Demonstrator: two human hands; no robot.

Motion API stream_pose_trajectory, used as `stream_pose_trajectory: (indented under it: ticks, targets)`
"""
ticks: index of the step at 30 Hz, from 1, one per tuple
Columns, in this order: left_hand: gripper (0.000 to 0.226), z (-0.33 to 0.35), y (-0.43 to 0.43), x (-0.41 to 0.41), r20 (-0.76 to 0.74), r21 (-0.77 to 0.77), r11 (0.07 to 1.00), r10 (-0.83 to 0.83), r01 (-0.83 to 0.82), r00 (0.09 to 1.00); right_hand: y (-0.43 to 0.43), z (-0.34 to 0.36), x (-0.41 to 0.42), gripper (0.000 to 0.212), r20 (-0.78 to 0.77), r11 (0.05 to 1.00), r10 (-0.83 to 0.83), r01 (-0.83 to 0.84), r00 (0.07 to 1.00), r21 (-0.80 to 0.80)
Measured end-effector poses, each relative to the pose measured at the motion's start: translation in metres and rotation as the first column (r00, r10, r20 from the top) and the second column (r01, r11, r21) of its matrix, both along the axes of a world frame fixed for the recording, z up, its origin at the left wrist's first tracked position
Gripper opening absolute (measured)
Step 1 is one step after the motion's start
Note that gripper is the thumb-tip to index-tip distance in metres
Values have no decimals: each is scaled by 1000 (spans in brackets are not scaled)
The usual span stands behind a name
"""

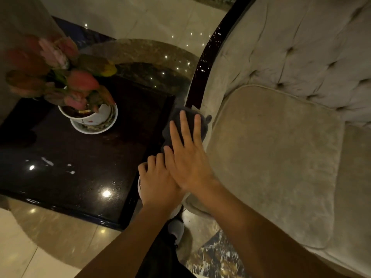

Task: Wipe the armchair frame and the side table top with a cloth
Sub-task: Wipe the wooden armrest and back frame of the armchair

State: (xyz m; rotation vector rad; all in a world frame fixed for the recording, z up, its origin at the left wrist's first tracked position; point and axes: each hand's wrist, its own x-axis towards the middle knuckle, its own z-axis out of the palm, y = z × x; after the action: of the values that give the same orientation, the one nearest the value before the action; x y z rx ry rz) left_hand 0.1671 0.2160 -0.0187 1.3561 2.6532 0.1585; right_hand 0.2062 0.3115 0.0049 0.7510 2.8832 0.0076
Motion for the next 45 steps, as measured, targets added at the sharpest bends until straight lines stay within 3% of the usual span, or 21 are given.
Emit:
stream_pose_trajectory:
  ticks: [5,9,12,16,21,22,24,26,28,30,32,34,36,38,40,43,45]
  targets:
    - [53,5,8,-4,10,-60,997,50,-49,999,106,19,-35,55,-91,993,-37,27,995,-115]
    - [53,7,33,-9,85,-20,994,112,-110,990,148,24,-58,58,-299,923,-314,216,901,-319]
    - [47,7,50,-13,219,69,984,143,-162,965,112,15,-54,61,-400,963,-258,202,879,-176]
    - [43,12,82,-21,358,172,956,165,-239,919,170,9,-39,53,-297,985,21,-72,955,-160]
    - [51,25,162,-47,279,246,939,168,-240,945,302,9,-72,56,-197,970,-240,226,951,-94]
    - [52,31,180,-55,264,227,947,163,-225,951,301,7,-73,55,-233,980,-190,172,954,-97]
    - [50,41,212,-66,260,165,967,148,-195,954,284,4,-62,50,-293,992,57,-88,954,-95]
    - [47,49,238,-76,273,98,982,129,-161,953,293,10,-49,47,-216,932,327,-352,920,-90]
    - [44,53,249,-79,277,83,985,125,-153,953,337,21,-56,47,-101,885,456,-462,884,-49]
    - [45,49,250,-80,262,91,982,136,-164,955,385,30,-80,46,-64,949,315,-312,947,50]
    - [50,44,252,-82,263,95,981,139,-168,955,413,34,-98,42,-164,991,43,-21,985,134]
    - [51,44,264,-88,248,102,982,131,-161,960,404,27,-107,35,-299,989,-58,95,952,109]
    - [44,47,289,-96,257,91,987,108,-135,960,381,17,-98,33,-282,995,96,-95,954,19]
    - [41,53,311,-100,245,55,994,76,-92,966,377,16,-82,35,-222,932,342,-360,913,-46]
    - [41,54,325,-101,254,36,993,96,-109,962,413,25,-86,35,-149,908,417,-420,897,12]
    - [40,51,333,-107,271,18,992,116,-125,956,445,35,-103,34,-204,988,67,-37,977,148]
    - [41,49,339,-109,263,24,995,86,-96,961,422,32,-110,40,-279,991,-100,120,955,54]
